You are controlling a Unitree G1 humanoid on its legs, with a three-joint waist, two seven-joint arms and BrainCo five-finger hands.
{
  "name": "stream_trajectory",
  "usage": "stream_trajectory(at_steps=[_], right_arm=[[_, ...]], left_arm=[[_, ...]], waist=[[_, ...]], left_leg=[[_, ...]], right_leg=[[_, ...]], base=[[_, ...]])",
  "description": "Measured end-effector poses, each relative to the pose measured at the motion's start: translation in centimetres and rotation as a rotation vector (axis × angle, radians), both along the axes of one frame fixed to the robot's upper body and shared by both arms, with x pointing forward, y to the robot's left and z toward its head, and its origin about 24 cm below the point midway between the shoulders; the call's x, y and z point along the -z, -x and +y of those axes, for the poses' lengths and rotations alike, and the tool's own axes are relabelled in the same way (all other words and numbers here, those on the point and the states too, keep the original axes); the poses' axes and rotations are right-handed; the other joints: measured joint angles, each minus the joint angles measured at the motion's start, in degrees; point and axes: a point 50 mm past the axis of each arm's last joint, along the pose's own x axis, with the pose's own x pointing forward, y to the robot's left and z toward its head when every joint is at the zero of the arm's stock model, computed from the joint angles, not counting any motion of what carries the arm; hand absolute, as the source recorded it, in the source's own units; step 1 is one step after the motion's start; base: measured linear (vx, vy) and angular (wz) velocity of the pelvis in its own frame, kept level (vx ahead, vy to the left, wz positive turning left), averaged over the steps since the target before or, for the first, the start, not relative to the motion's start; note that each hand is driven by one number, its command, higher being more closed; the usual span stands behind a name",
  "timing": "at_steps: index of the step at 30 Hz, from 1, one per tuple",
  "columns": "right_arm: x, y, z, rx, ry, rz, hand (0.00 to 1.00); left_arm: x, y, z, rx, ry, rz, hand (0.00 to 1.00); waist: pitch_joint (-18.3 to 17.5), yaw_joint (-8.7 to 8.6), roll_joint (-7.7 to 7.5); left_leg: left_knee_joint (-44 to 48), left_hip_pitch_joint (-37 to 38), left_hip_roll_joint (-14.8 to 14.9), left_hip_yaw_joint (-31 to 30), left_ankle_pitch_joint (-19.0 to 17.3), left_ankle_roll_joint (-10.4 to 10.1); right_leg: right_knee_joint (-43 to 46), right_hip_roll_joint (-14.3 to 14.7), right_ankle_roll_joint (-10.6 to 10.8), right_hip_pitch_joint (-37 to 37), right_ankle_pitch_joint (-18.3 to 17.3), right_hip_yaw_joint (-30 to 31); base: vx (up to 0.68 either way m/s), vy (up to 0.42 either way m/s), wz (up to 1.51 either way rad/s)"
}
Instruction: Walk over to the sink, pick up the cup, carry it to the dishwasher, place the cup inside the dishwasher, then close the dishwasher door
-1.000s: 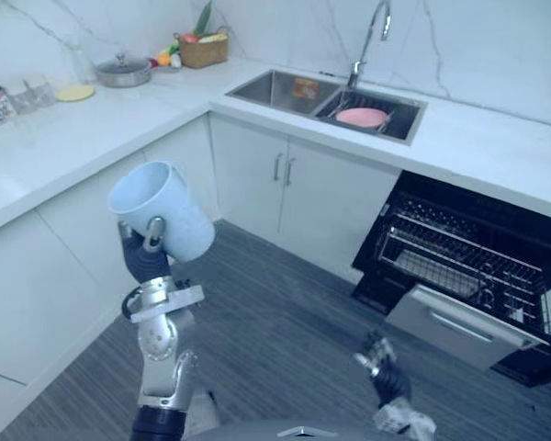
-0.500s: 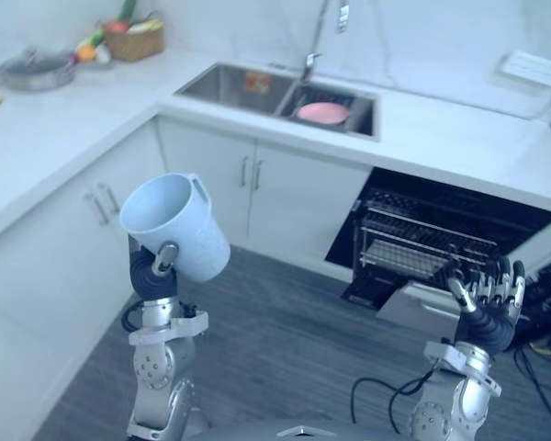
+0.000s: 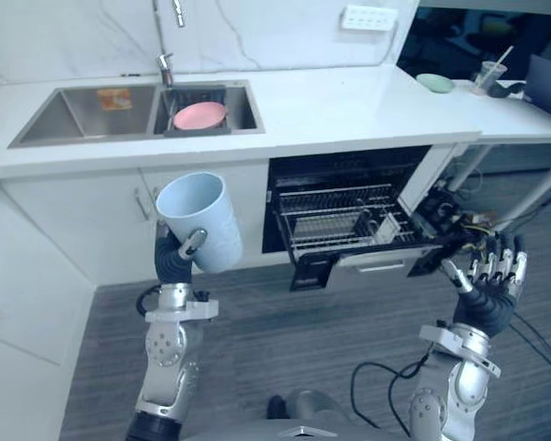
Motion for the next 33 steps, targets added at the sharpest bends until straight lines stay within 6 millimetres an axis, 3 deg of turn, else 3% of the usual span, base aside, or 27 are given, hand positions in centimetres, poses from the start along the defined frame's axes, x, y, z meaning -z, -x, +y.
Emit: stream_trajectory(at_steps=[1, 2, 3, 4, 5, 7, 9, 10, 11, 12, 13, 14, 15, 16, 17, 19, 21, 24, 26, 28, 31, 33], right_arm=[[-0.6, 0.2, 0.3, 0.003, 0.010, -0.014, 0.00], [-0.7, 0.3, 0.6, 0.004, 0.013, -0.009, 0.00], [-1.1, 0.5, 0.8, 0.010, 0.027, -0.009, 0.00], [-1.9, 0.9, 1.1, 0.018, 0.057, -0.029, 0.00], [-2.6, 1.0, 1.4, 0.010, 0.065, -0.061, 0.00], [-2.6, 0.7, 1.4, 0.003, 0.062, -0.073, 0.00], [-2.2, 0.1, 1.1, -0.012, 0.061, -0.063, 0.00], [-2.2, -0.2, 0.9, -0.022, 0.067, -0.060, 0.00], [-2.4, -0.5, 0.8, -0.028, 0.072, -0.067, 0.00], [-2.8, -1.0, 0.7, -0.047, 0.075, -0.089, 0.00], [-3.0, -1.6, 0.6, -0.063, 0.082, -0.098, 0.00], [-3.1, -1.8, 0.6, -0.073, 0.089, -0.096, 0.00], [-3.1, -2.3, 0.7, -0.096, 0.091, -0.085, 0.00], [-2.7, -2.5, 1.2, -0.115, 0.074, -0.074, 0.00], [-2.5, -2.8, 1.9, -0.160, 0.070, -0.057, 0.00], [-2.7, -3.4, 2.8, -0.213, 0.069, -0.062, 0.00], [-3.4, -3.1, 2.9, -0.224, 0.058, -0.096, 0.00], [-2.5, -2.4, 2.5, -0.223, 0.043, -0.054, 0.00], [-1.6, -2.5, 2.4, -0.243, 0.016, -0.022, 0.00], [-0.9, -2.8, 2.8, -0.274, 0.007, 0.001, 0.00], [-0.4, -3.1, 3.7, -0.338, 0.022, 0.013, 0.00], [-0.6, -3.2, 3.6, -0.346, 0.041, 0.010, 0.00]], left_arm=[[0.2, 0.2, -0.4, 0.019, 0.004, 0.006, 1.00], [0.2, 0.3, -0.7, 0.030, 0.011, 0.011, 1.00], [0.4, 0.5, -1.1, 0.040, 0.026, 0.019, 1.00], [0.6, 0.8, -1.5, 0.042, 0.043, 0.035, 1.00], [1.2, 1.2, -1.4, 0.028, 0.039, 0.065, 1.00], [1.8, 1.7, -1.5, 0.022, 0.031, 0.093, 1.00], [2.3, 1.8, -1.1, 0.014, 0.008, 0.111, 1.00], [2.5, 1.8, -0.8, 0.010, -0.005, 0.116, 1.00], [2.6, 1.8, -0.7, 0.010, -0.012, 0.118, 1.00], [2.8, 1.8, -0.5, 0.007, -0.021, 0.127, 1.00], [2.8, 1.8, -0.5, 0.006, -0.020, 0.129, 1.00], [2.8, 1.8, -0.5, 0.006, -0.021, 0.129, 1.00], [3.0, 1.9, -0.5, 0.003, -0.021, 0.137, 1.00], [3.0, 1.9, -0.3, 0.003, -0.030, 0.137, 1.00], [2.8, 1.7, -0.1, -0.005, -0.041, 0.129, 1.00], [2.7, 1.7, 0.1, -0.006, -0.056, 0.122, 1.00], [2.4, 1.7, -0.3, 0.018, -0.061, 0.109, 1.00], [1.4, 1.4, -1.2, 0.064, -0.057, 0.061, 1.00], [1.1, 1.0, -1.1, 0.056, -0.061, 0.048, 1.00], [1.2, 0.9, -0.5, 0.024, -0.068, 0.060, 1.00], [1.1, 0.5, 0.1, -0.019, -0.067, 0.075, 1.00], [1.3, 0.4, 0.2, -0.021, -0.075, 0.091, 1.00]], waist=[[-0.27, 0.02, 0.45], [0.00, 0.20, -0.05], [0.01, 0.88, 0.52], [0.34, 1.68, 1.54], [0.33, 2.23, 1.64], [0.33, 2.74, 1.72], [0.30, 4.32, 1.17], [0.10, 4.95, 0.55], [0.14, 5.00, 0.38], [0.11, 4.88, 0.17], [0.09, 4.81, 0.18], [0.08, 4.97, 0.18], [-0.11, 5.97, 0.44], [-0.46, 6.23, -0.16], [-0.34, 5.58, -1.79], [-0.20, 6.10, -3.71], [-0.71, 5.51, -4.44], [-0.85, 4.98, -4.28], [-0.13, 4.41, -4.47], [-0.62, 4.35, -3.70], [-1.65, 4.34, -3.38], [-1.16, 4.48, -2.61]], left_leg=[[8.11, -2.43, 0.99, 0.27, -0.12, 1.62], [19.06, -6.96, 2.86, -0.37, 1.57, 5.46], [29.66, -11.99, 5.16, -1.48, 5.92, 9.14], [40.73, -17.15, 7.97, -3.53, 15.05, 9.71], [48.69, -21.70, 8.51, -6.54, 19.22, 8.44], [51.56, -26.38, 6.79, -9.99, 13.43, 6.91], [41.83, -28.36, 3.78, -11.07, 7.70, 5.78], [30.76, -28.13, 1.41, -11.39, 5.66, 4.74], [24.96, -28.20, 0.23, -11.49, 5.40, 4.46], [13.93, -28.08, -2.16, -13.11, 6.58, 3.57], [2.78, -27.64, -4.52, -16.59, 10.23, 2.57], [-1.50, -27.19, -5.39, -18.37, 13.77, 1.34], [-6.62, -24.41, -6.53, -20.25, 22.28, -0.79], [-6.97, -23.46, -7.56, -19.26, 24.76, 0.84], [-4.98, -24.14, -8.33, -17.98, 23.22, 2.11], [-2.62, -24.35, -8.72, -15.56, 20.35, 3.14], [-1.08, -23.89, -9.99, -14.77, 17.68, 4.18], [-1.55, -22.04, -11.38, -14.58, 15.54, 4.97], [-3.34, -17.30, -12.17, -12.59, 14.96, 6.91], [-4.42, -15.24, -11.98, -10.36, 14.12, 7.70], [-6.25, -14.27, -10.93, -7.85, 14.02, 7.23], [-6.06, -14.12, -8.91, -6.52, 13.69, 6.64]], right_leg=[[-0.22, 0.00, 0.00, 0.93, -1.13, -0.73], [-0.47, -0.05, -0.14, 1.89, -1.26, -0.39], [-1.58, 0.35, -0.16, 3.31, -1.27, -0.43], [-3.26, 1.81, -0.73, 5.57, -1.21, 1.12], [-4.28, 2.78, -1.33, 7.45, -1.19, 3.48], [-5.24, 3.33, -1.88, 9.84, -1.55, 6.55], [-7.75, 2.59, -1.65, 11.69, -0.96, 10.43], [-8.71, 1.33, -0.73, 12.08, -0.86, 13.05], [-8.94, 0.65, -0.17, 12.16, -0.88, 14.41], [-9.66, -0.79, 1.62, 12.54, -0.57, 16.83], [-10.65, -1.93, 2.94, 12.96, -0.57, 19.04], [-11.15, -2.40, 3.57, 13.11, -0.60, 20.29], [-12.27, -2.72, 4.73, 13.64, -0.68, 23.14], [-13.53, -3.54, 5.85, 14.28, -1.06, 24.86], [-15.10, -5.40, 6.54, 14.88, -0.42, 25.41], [-16.28, -6.66, 7.99, 15.15, 0.73, 25.78], [-16.10, -8.07, 8.54, 16.06, 1.00, 25.25], [-7.23, -8.82, 9.04, 13.22, 0.69, 23.53], [10.24, -11.19, 9.78, 6.45, 2.09, 17.76], [14.45, -13.02, 8.78, 3.48, 0.78, 13.14], [2.77, -12.43, 7.41, 1.60, -1.67, 6.72], [-5.95, -11.33, 6.98, 1.32, -0.57, 5.63]], base=[[0.07, 0.018, -0.03], [0.12, -0.012, -0.22], [0.17, -0.007, -0.42], [0.27, 0.023, -0.63], [0.28, 0.071, -0.67], [0.30, 0.073, -0.80], [0.34, 0.119, -1.18], [0.29, 0.147, -1.12], [0.32, 0.189, -1.08], [0.36, 0.227, -0.92], [0.37, 0.243, -0.90], [0.40, 0.273, -1.02], [0.39, 0.272, -0.95], [0.38, 0.257, -0.86], [0.32, 0.258, -0.49], [0.24, 0.234, -0.47], [0.15, 0.178, -0.22], [0.13, 0.158, -0.04], [0.13, 0.123, -0.30], [0.09, 0.114, -0.60], [0.14, 0.041, -0.53], [0.14, -0.036, -0.47]])
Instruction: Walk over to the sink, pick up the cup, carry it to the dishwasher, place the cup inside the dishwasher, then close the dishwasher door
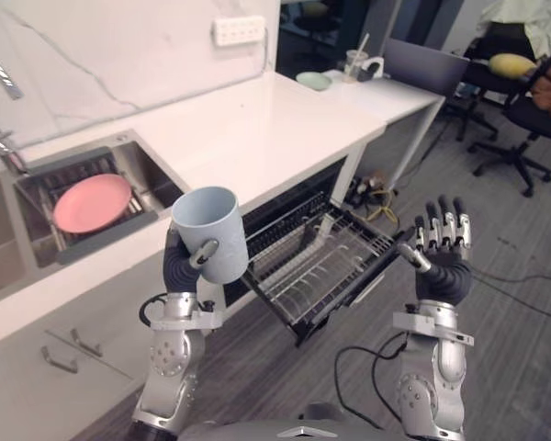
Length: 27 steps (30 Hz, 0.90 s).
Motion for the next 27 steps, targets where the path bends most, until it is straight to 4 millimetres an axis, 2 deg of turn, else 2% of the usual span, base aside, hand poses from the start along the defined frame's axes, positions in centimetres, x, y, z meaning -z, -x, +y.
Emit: stream_trajectory(at_steps=[1, 2, 3, 5, 6, 8, 9, 11, 13, 17, 19, 21, 24, 27], right_arm=[[-0.3, -0.3, -0.2, -0.010, 0.015, -0.013, 0.00], [-0.4, -0.4, -0.2, -0.014, 0.017, -0.020, 0.00], [-0.5, -0.6, -0.1, -0.022, 0.009, -0.028, 0.00], [-0.2, -0.5, 0.0, -0.026, -0.005, -0.021, 0.00], [-0.3, -0.5, 0.0, -0.032, 0.011, -0.015, 0.00], [-0.5, -0.5, -0.3, -0.033, 0.044, -0.009, 0.00], [-0.6, -0.7, -0.3, -0.044, 0.067, 0.000, 0.00], [-1.0, -1.3, 0.4, -0.087, 0.082, -0.008, 0.00], [-1.6, -2.0, 1.2, -0.128, 0.082, -0.031, 0.00], [-1.6, -2.6, 2.0, -0.205, 0.055, -0.018, 0.00], [-1.5, -2.7, 2.2, -0.257, 0.030, -0.018, 0.00], [-1.4, -2.8, 2.4, -0.302, 0.021, -0.023, 0.00], [-1.3, -2.9, 3.0, -0.402, -0.006, -0.022, 0.00], [-1.2, -2.9, 3.5, -0.458, -0.009, -0.018, 0.00]], left_arm=[[0.0, -0.1, 0.4, -0.014, -0.006, 0.000, 1.00], [0.0, -0.1, 0.5, -0.021, -0.010, 0.000, 1.00], [0.0, -0.2, 1.1, -0.045, -0.021, 0.002, 1.00], [-0.2, -0.3, 1.4, -0.053, -0.059, -0.006, 1.00], [0.0, -0.4, 1.2, -0.054, -0.061, 0.009, 1.00], [-0.2, -0.4, 0.1, -0.039, -0.039, 0.005, 1.00], [-0.5, -0.5, -0.3, -0.035, -0.037, -0.006, 1.00], [-1.4, -0.5, -0.2, -0.057, -0.041, -0.038, 1.00], [-1.7, -0.6, 0.1, -0.096, -0.033, -0.047, 1.00], [-1.1, -0.7, 0.7, -0.195, -0.037, -0.003, 1.00], [-0.9, -0.6, 1.1, -0.251, -0.058, 0.007, 1.00], [-0.8, -0.6, 1.4, -0.292, -0.072, 0.013, 1.00], [0.5, -0.8, 1.6, -0.348, -0.079, 0.074, 1.00], [0.3, -0.9, 1.0, -0.394, -0.153, 0.041, 1.00]], waist=[[0.62, 0.10, 1.05], [0.85, 0.15, 1.43], [1.08, 0.15, 1.33], [0.98, 0.16, -1.08], [0.85, 0.75, -1.07], [-0.09, 1.34, 1.31], [-0.86, 1.99, 2.53], [-1.18, 3.41, 3.01], [-1.18, 4.15, 2.92], [-1.37, 4.49, 0.45], [-1.51, 4.43, 0.03], [-1.48, 4.44, 0.07], [-1.35, 4.40, 0.39], [-1.41, 3.68, 0.77]], left_leg=[[0.30, 0.11, 2.00, 0.91, -0.48, -0.82], [0.53, 0.12, 2.85, 1.43, -0.80, -1.37], [1.66, 0.19, 3.80, 1.62, -1.71, -2.68], [5.71, 0.08, 3.87, 0.65, -5.05, -4.62], [9.70, 0.15, 4.97, -0.61, -8.17, -6.23], [10.97, -1.10, 7.18, -2.94, -8.93, -7.07], [10.50, -1.62, 8.13, -3.45, -8.79, -7.38], [8.77, -1.37, 8.96, -2.96, -8.20, -8.18], [7.67, -0.80, 9.21, -2.20, -7.55, -8.49], [5.67, 0.08, 8.90, -1.30, -7.12, -8.53], [5.10, 0.73, 8.84, -0.96, -7.12, -8.53], [5.73, 0.17, 9.01, -0.69, -7.13, -8.54], [8.87, -1.41, 9.04, -0.70, -7.11, -8.52], [0.26, 1.89, 7.23, -1.53, -4.34, -8.31]], right_leg=[[-4.68, 0.61, 0.01, -0.92, 2.87, 0.04], [-6.14, 0.62, -0.01, -1.56, 4.50, 0.08], [-8.21, 0.40, -0.26, -1.86, 7.67, 0.02], [-5.96, -1.09, -0.97, -0.37, 16.79, 0.89], [-6.30, -0.80, 4.14, 2.33, 12.60, 1.18], [-8.71, 1.51, 3.31, 3.38, 12.39, -1.01], [-11.93, 2.84, 2.90, 4.43, 13.44, -1.90], [-16.79, 4.58, 2.35, 5.80, 16.27, -1.76], [-20.07, 5.62, 1.96, 6.60, 18.35, -1.58], [-23.89, 5.88, 1.96, 7.96, 19.89, -1.44], [-24.64, 5.89, 2.02, 8.58, 19.92, -1.39], [-24.85, 5.90, 2.08, 8.42, 19.86, -1.35], [-24.92, 5.76, 2.03, 8.58, 19.91, -1.49], [-25.03, 4.81, 2.04, 8.63, 19.91, -2.39]], base=[[0.06, -0.029, -0.45], [0.08, -0.072, -0.47], [0.10, -0.152, -0.18], [0.12, -0.281, 0.10], [0.10, -0.316, 0.23], [0.10, -0.235, 0.23], [0.09, -0.133, 0.11], [0.09, -0.090, -0.13], [0.10, -0.070, -0.25], [0.07, -0.019, -0.07], [0.07, 0.002, -0.04], [0.02, -0.002, -0.02], [0.00, 0.000, 0.00], [-0.02, -0.003, 0.24]])
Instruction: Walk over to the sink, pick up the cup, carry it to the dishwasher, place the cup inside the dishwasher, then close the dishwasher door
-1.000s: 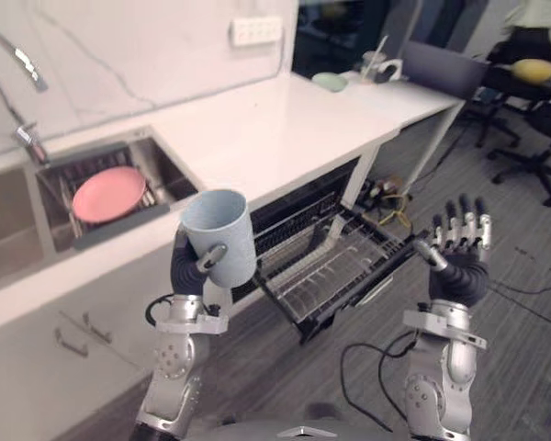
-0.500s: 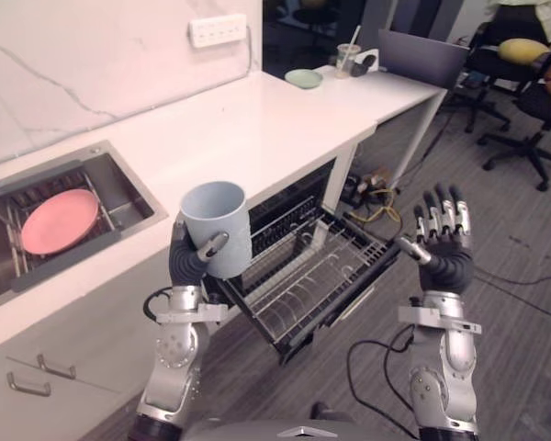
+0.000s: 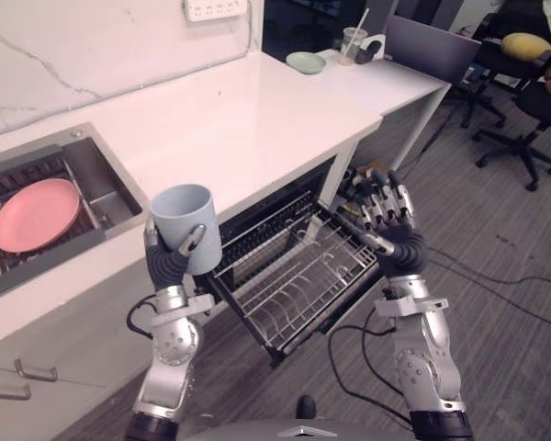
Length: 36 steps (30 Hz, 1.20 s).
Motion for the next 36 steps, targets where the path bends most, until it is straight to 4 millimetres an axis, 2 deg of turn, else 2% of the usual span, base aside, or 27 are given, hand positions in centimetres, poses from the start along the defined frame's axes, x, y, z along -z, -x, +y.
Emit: stream_trajectory(at_steps=[1, 3, 6, 9, 13, 20, 28, 36], right_arm=[[0.1, 0.1, 0.3, -0.014, -0.007, 0.001, 0.00], [0.2, 0.1, 1.0, -0.044, -0.014, 0.001, 0.00], [-0.5, 0.3, 2.1, -0.092, -0.035, -0.032, 0.00], [-1.3, 0.6, 3.1, -0.128, -0.055, -0.070, 0.00], [-1.2, 0.6, 3.8, -0.159, -0.059, -0.065, 0.00], [-1.1, 0.8, 5.6, -0.231, -0.049, -0.056, 0.00], [-0.4, 0.7, 6.8, -0.268, -0.013, -0.019, 0.00], [0.1, 0.4, 7.0, -0.243, 0.022, 0.032, 0.00]], left_arm=[[-0.3, -0.2, -0.5, 0.003, -0.032, -0.019, 1.00], [-0.8, -0.6, -0.9, -0.007, -0.077, -0.053, 1.00], [-1.6, -1.2, -1.4, -0.022, -0.132, -0.106, 1.00], [-1.3, -1.7, -1.7, -0.022, -0.144, -0.088, 1.00], [-1.5, -2.2, -2.8, 0.015, -0.173, -0.085, 1.00], [-1.0, -2.6, -3.2, 0.022, -0.200, -0.069, 1.00], [-0.5, -2.5, -4.2, 0.058, -0.234, -0.058, 1.00], [-0.5, -2.1, -5.3, 0.107, -0.250, -0.067, 1.00]], waist=[[0.04, -0.47, -0.07], [0.08, -0.28, 0.10], [0.02, -0.19, 0.09], [0.00, -0.77, 0.10], [-0.13, -1.39, 0.04], [-0.44, -1.76, -0.28], [-2.47, -1.67, -1.88], [-2.63, -2.06, -1.74]], left_leg=[[-2.66, 0.83, -0.90, -0.35, 1.85, 0.34], [-4.80, 2.10, -1.62, -0.36, 3.20, 0.44], [-5.36, 2.28, -1.76, -0.27, 3.54, 0.46], [-5.42, 2.10, -1.73, -0.26, 3.64, 0.38], [-5.47, 1.85, -1.73, -0.21, 4.38, 0.31], [-5.43, 2.09, -1.77, 0.10, 4.50, 0.40], [-5.33, 1.14, -1.77, 1.42, 4.76, 0.37], [-5.28, 1.22, -1.80, 1.63, 5.23, 0.27]], right_leg=[[0.06, -0.73, 0.06, 0.03, 0.07, -0.85], [0.08, -1.24, 0.10, 0.37, 0.10, -0.86], [-0.42, -1.25, 0.20, 0.79, 0.42, -0.93], [-0.49, -1.24, 0.06, 0.64, 0.44, -1.02], [-0.47, -1.17, -0.11, -0.28, 1.26, -0.95], [-0.48, -1.11, -0.31, -0.25, 2.03, -0.85], [-0.56, -1.07, -0.65, -1.54, 2.57, 0.23], [-0.50, -0.98, -0.84, -2.17, 3.00, 0.75]], base=[[-0.01, 0.009, 0.30], [-0.06, 0.017, 0.12], [-0.11, -0.010, -0.03], [-0.09, -0.023, -0.04], [-0.03, -0.012, 0.00], [-0.03, -0.002, -0.03], [-0.07, -0.012, -0.08], [-0.01, -0.005, -0.03]])
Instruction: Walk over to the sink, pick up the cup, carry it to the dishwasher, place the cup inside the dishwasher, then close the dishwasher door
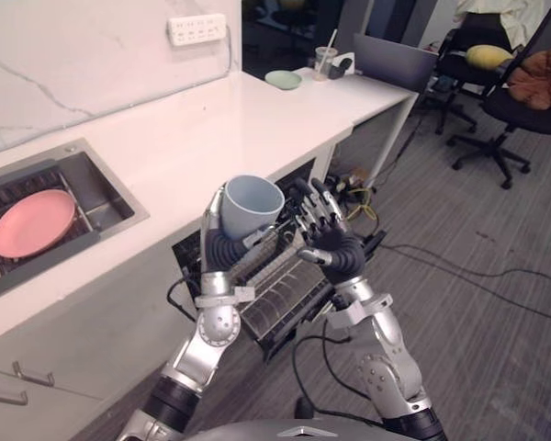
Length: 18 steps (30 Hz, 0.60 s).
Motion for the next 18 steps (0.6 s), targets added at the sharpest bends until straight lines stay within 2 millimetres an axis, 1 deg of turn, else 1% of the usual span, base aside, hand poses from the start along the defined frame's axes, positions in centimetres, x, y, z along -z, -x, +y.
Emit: stream_trajectory(at_steps=[1, 6, 11, 13, 18], right_arm=[[0.2, 0.0, 0.4, -0.002, -0.001, 0.020, 0.00], [1.2, -0.2, 0.6, 0.002, 0.041, 0.066, 0.00], [1.3, -0.2, 0.6, -0.002, 0.047, 0.072, 0.00], [1.4, -0.2, 0.7, -0.009, 0.053, 0.081, 0.00], [1.4, -0.1, 1.2, -0.030, 0.057, 0.082, 0.00]], left_arm=[[0.0, 0.1, -0.3, 0.014, -0.002, 0.000, 1.00], [-0.1, 0.2, -0.6, 0.020, -0.031, -0.010, 1.00], [-0.1, 0.3, -0.9, 0.038, -0.028, -0.001, 1.00], [-0.5, 0.3, -0.9, 0.047, -0.023, -0.016, 1.00], [-0.8, 0.3, -0.8, 0.046, 0.003, -0.020, 1.00]], waist=[[-0.35, 0.04, -0.03], [-0.53, 0.11, -0.07], [-0.66, 0.09, -0.10], [-1.57, 0.20, -0.17], [-1.66, 0.39, -0.21]], left_leg=[[-0.01, -0.03, 0.00, 0.00, 0.00, 0.00], [0.00, -0.03, 0.00, 0.00, 0.00, 0.00], [0.00, -0.06, 0.00, -0.02, 0.00, 0.00], [0.01, -0.13, 0.00, -0.06, -0.01, 0.01], [0.12, -0.15, 0.02, -0.10, -0.01, 0.01]], right_leg=[[0.00, 0.00, 0.00, -0.04, 0.00, 0.00], [0.00, 0.00, 0.00, -0.05, 0.00, -0.01], [0.00, 0.00, 0.00, -0.07, 0.01, -0.01], [0.00, -0.01, 0.00, -0.11, 0.01, -0.05], [-0.02, -0.01, -0.03, -0.08, 0.05, -0.07]], base=[[-0.04, -0.007, 0.00], [-0.01, -0.001, 0.00], [-0.01, -0.002, 0.00], [-0.04, -0.009, 0.01], [0.00, 0.000, 0.00]])
